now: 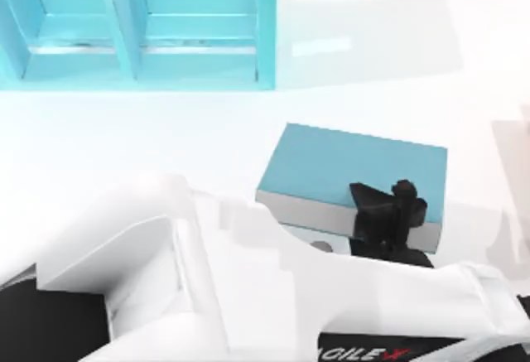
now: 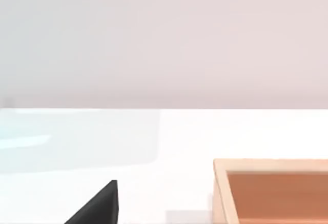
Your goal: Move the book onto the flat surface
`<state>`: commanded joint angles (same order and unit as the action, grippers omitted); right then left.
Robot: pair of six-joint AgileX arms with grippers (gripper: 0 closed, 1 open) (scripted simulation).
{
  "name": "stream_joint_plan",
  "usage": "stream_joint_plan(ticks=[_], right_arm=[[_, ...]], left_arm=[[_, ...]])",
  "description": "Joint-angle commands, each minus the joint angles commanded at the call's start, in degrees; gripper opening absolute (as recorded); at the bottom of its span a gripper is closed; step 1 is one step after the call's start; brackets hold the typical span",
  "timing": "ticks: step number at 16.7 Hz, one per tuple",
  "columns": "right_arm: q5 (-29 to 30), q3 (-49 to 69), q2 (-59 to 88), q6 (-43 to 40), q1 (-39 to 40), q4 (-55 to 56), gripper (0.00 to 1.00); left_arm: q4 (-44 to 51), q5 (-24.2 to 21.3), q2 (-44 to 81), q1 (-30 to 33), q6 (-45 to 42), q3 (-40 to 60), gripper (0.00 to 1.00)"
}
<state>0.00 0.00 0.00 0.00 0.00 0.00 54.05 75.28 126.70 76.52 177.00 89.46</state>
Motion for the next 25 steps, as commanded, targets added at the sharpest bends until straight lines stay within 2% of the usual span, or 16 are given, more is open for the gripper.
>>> stream_joint_plan(ticks=[14,25], right_arm=[[0.0,0.0,0.0,0.0,0.0,0.0,1.00],[0.0,0.0,0.0,0.0,0.0,0.0,1.00]], left_arm=[[3.3,0.0,0.6,0.7,3.0,1.2,0.00],[-2.6,-0.2,3.5,0.4,2.5,-1.7,0.00]])
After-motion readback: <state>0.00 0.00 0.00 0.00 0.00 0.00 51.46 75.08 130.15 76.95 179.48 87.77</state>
